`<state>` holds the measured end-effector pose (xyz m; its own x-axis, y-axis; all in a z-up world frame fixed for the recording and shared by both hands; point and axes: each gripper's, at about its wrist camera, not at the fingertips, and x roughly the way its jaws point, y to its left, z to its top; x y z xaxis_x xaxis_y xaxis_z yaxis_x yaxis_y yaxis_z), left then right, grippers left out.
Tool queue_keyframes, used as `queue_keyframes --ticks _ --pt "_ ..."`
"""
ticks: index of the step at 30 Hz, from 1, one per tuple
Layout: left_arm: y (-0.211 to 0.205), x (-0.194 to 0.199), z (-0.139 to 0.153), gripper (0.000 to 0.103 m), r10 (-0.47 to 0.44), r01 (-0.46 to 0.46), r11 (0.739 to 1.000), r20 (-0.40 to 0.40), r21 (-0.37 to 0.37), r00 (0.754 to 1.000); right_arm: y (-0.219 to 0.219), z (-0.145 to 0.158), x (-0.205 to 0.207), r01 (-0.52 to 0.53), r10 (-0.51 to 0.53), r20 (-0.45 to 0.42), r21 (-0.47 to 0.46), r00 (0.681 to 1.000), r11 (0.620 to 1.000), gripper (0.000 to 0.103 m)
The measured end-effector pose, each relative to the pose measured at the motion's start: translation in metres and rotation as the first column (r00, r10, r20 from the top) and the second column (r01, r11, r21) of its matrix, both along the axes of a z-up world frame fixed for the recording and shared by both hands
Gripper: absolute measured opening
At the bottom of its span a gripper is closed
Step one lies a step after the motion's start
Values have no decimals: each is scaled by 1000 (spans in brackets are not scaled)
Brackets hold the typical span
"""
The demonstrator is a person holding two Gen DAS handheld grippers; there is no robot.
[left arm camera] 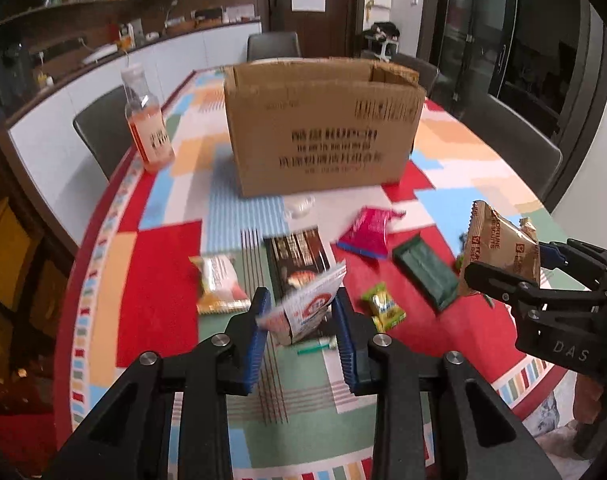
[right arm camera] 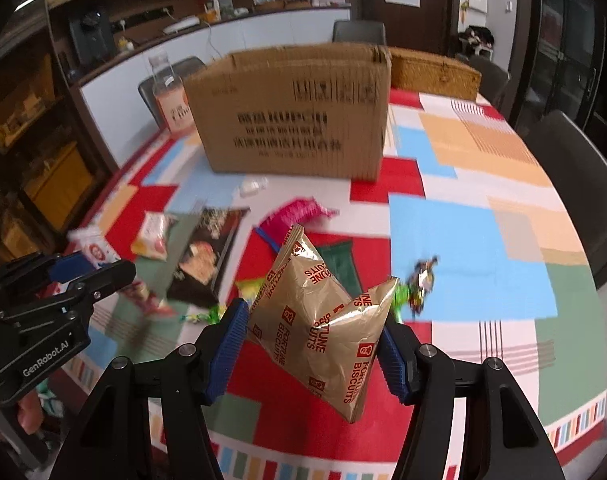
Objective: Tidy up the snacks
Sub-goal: 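Close the left tool on the pink pack while the right tool grips the gold biscuit bag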
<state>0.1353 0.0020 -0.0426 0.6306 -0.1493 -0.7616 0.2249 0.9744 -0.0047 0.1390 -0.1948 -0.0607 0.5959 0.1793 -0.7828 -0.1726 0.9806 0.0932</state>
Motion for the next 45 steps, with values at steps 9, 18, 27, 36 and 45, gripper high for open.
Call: queue_keyframes --ticks 9,18,27,36,45 --pt "8 5 8 12 -8 9 998 8 -61 1000 6 21 15 -25 23 72 34 997 999 62" --pt "21 -8 -6 14 -8 3 998 -80 -61 997 25 0 12 -96 97 -4 77 995 992 62" --pt "23 -21 -44 37 15 -36 996 -243 -85 970 36 -27 3 -142 152 -95 107 984 984 62" --pt "26 -12 -79 36 53 -85 994 -373 -70 926 49 -51 2 -187 197 -171 71 965 980 62" --pt "21 -5 -94 36 96 -112 993 -379 -21 920 48 -58 5 -185 197 -195 77 961 980 62"
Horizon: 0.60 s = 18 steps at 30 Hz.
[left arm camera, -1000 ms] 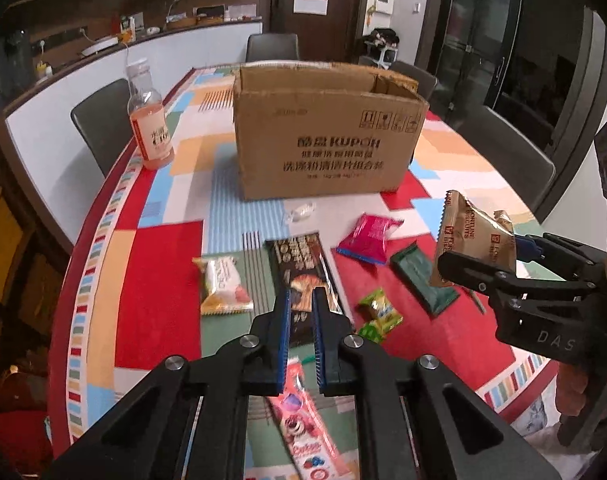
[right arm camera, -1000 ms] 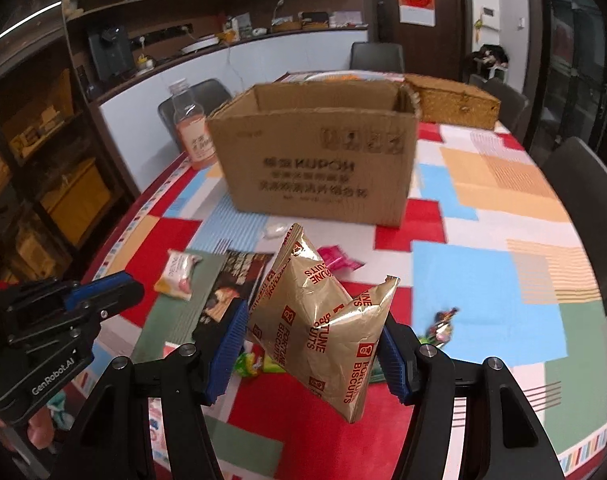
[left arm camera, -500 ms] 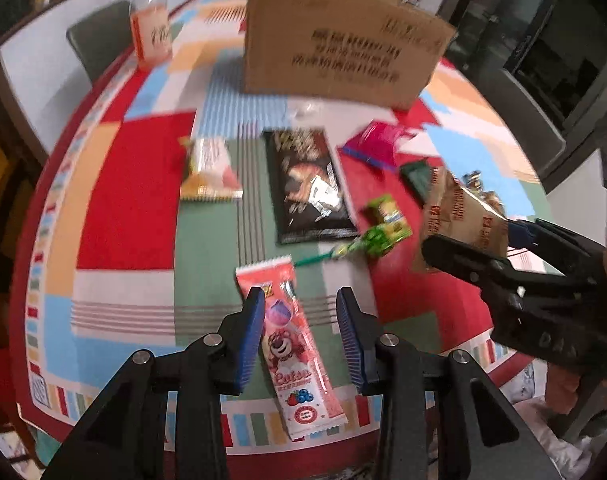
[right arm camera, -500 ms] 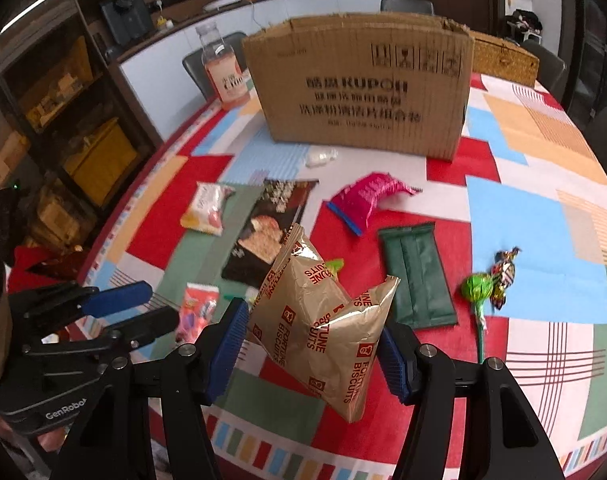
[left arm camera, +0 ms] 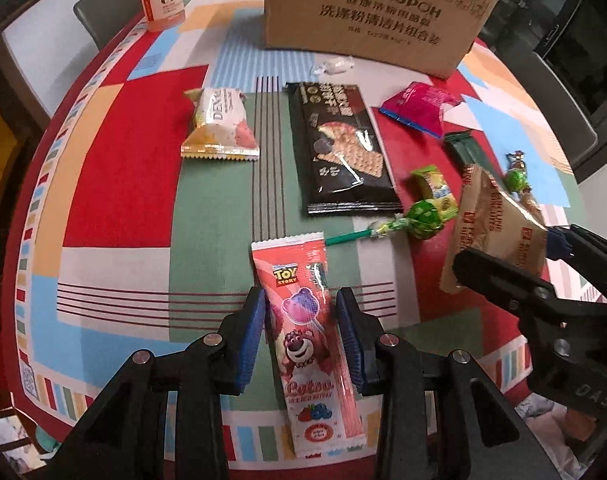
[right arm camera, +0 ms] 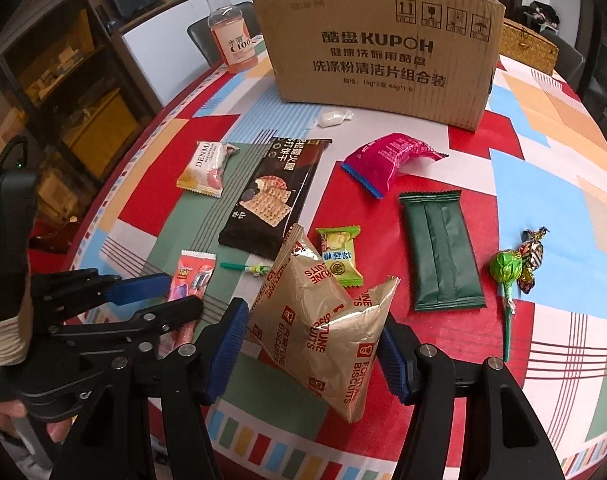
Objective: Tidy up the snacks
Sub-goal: 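Close the left tool on the pink pack while the right tool grips the gold biscuit bag, then carry both snacks over the cardboard box and open both tools to drop them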
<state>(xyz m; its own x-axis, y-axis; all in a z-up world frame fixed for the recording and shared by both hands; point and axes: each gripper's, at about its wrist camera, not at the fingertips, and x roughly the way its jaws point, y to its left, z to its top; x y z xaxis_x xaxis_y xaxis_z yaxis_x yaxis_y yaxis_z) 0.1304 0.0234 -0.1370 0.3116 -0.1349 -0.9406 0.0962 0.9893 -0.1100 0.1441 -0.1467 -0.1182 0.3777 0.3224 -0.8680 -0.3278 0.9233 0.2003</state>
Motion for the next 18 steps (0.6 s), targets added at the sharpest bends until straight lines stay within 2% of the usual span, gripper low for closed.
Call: queue_keyframes --ticks 4,6,12,18 --pt "-4 1 -1 36 -4 4 999 17 38 1000 -1 -3 3 5 -5 -7 1 1000 1000 62" --pt "-7 1 -1 31 -9 8 998 25 63 1000 -1 -4 3 7 -7 -10 4 1000 1000 62" --pt "-4 2 2 30 -7 6 1000 43 18 999 -4 -4 6 20 -20 -7 2 1000 1000 62" --pt "0 0 24 30 -1 0 1000 134 8 991 -7 2 7 29 -29 11 3 1000 1000 62"
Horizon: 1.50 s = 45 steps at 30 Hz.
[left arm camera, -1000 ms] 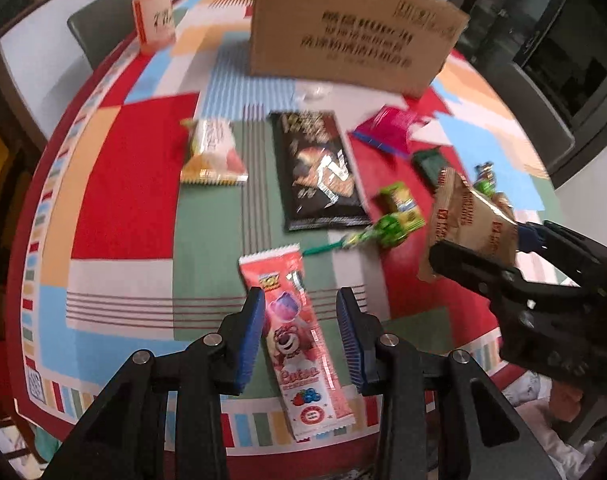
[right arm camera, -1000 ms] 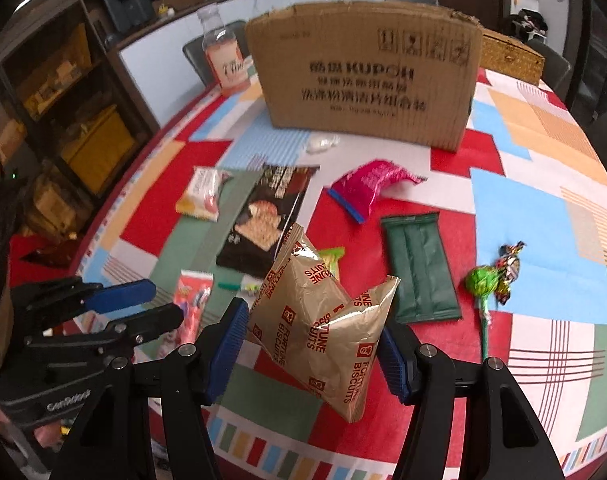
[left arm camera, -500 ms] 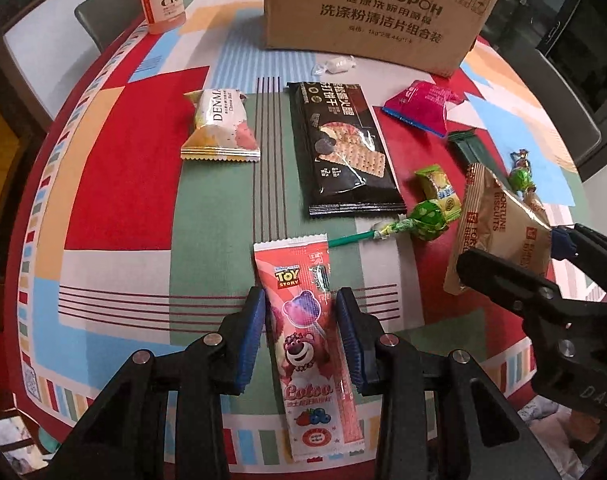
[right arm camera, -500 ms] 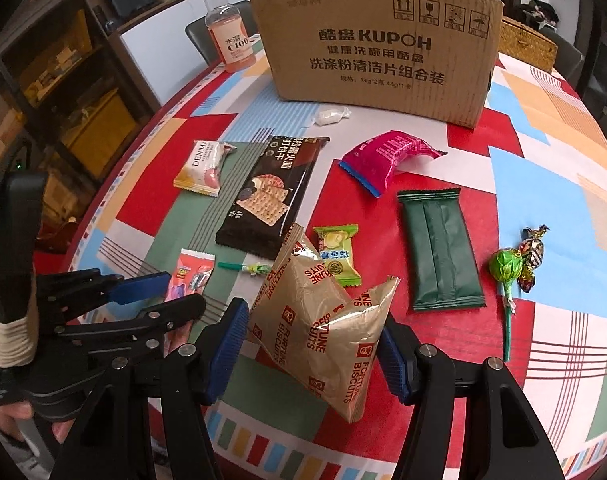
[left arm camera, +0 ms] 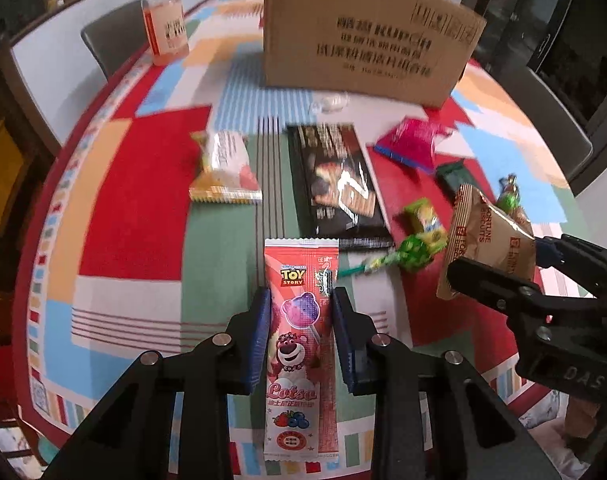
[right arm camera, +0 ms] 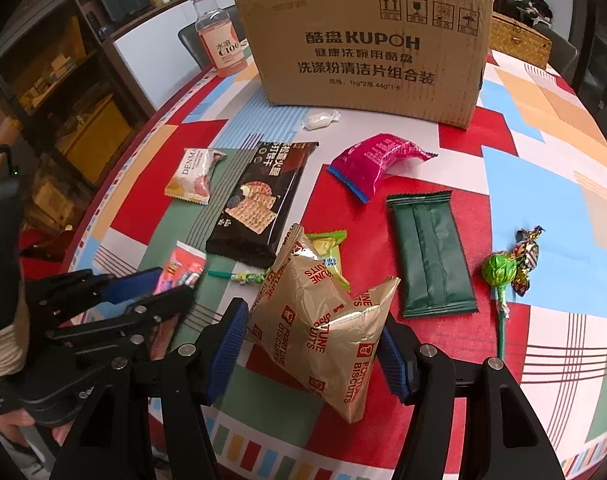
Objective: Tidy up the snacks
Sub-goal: 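Carry both snacks over the cardboard box and open both tools to drop them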
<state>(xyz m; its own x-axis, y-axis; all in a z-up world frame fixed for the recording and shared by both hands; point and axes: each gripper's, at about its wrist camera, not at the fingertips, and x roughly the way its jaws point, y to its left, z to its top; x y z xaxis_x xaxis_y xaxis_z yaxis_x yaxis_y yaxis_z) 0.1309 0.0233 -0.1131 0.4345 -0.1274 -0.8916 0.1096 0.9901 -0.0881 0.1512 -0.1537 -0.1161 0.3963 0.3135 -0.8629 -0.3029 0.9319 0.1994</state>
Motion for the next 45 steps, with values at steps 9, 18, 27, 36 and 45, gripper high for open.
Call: queue_keyframes --ticks 9,18,27,36,45 --pt "-2 6 40 31 -26 31 999 147 -29 989 -8 29 8 32 -32 91 -3 995 999 62" --pt "-9 32 77 31 -62 73 997 277 -30 959 -23 67 33 103 -106 203 22 974 994 62" --pt "-16 73 122 31 -101 101 995 387 18 917 -29 111 68 147 -159 328 63 931 987 62" --pt "-29 130 143 31 -115 94 993 424 71 898 -32 140 114 185 -203 382 84 902 979 62" --pt "-32 188 154 31 -105 97 994 418 41 902 -33 152 158 204 -210 401 58 892 977 62"
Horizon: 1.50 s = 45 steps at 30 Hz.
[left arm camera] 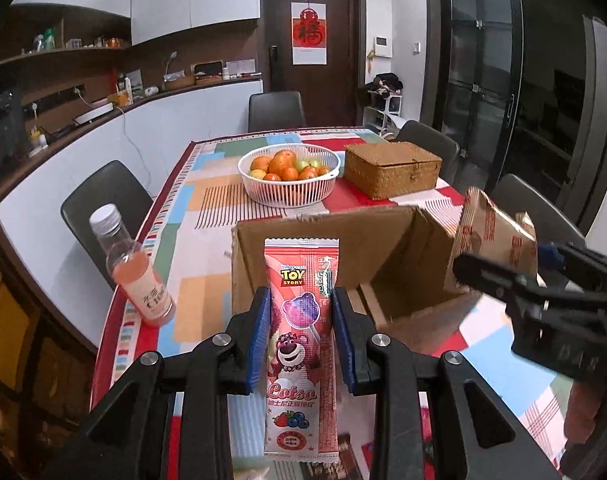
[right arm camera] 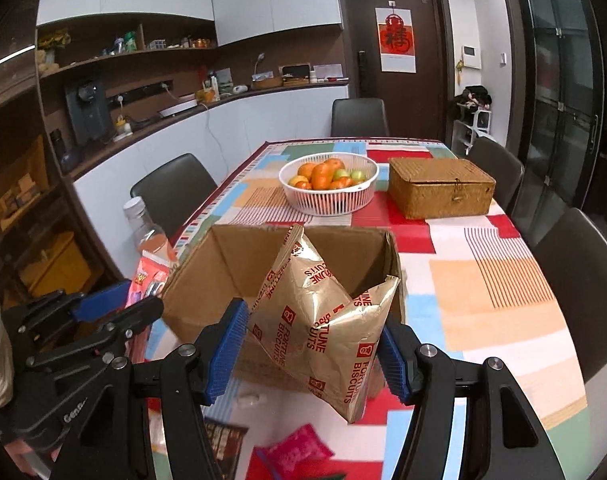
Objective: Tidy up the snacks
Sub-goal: 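Carry both snacks over the cardboard box and open both tools to drop them, then withdraw both tools from the box back toward the remaining snacks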
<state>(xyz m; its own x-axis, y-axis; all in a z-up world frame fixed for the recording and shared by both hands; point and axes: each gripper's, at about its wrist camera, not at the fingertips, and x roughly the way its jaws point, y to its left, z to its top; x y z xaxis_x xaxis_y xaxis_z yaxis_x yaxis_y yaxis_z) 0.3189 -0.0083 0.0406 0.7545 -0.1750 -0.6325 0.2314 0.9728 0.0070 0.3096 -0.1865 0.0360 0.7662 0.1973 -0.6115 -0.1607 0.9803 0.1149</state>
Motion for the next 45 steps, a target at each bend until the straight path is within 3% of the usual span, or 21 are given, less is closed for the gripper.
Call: queue_keyframes --ticks 8,12,17,24,32,41,45 --pt "-7 42 1 33 12 -12 1000 -12 -9 1000 -1 3 28 22 -22 0 -21 1000 1000 63" --pt "-6 43 7 63 33 -33 999 17 -13 999 -5 11 32 68 -67 37 -50 997 996 80" --pt "-10 21 13 64 27 -28 999 45 22 999 -16 15 20 75 -74 50 -21 996 997 80" --pt "-12 -28 11 76 -14 10 998 59 64 998 -21 6 -13 43 -44 38 12 998 999 80" --pt "-8 -81 8 86 4 -12 996 83 91 997 -20 -3 -57 0 0 30 10 1000 1000 80" --pt "-3 -128 -8 89 37 -43 994 57 98 998 -18 -20 -98 -19 19 0 -31 1000 999 80" --pt "-1 -141 -26 90 39 -40 994 6 99 999 -16 -35 -111 -39 36 -50 -48 998 998 80"
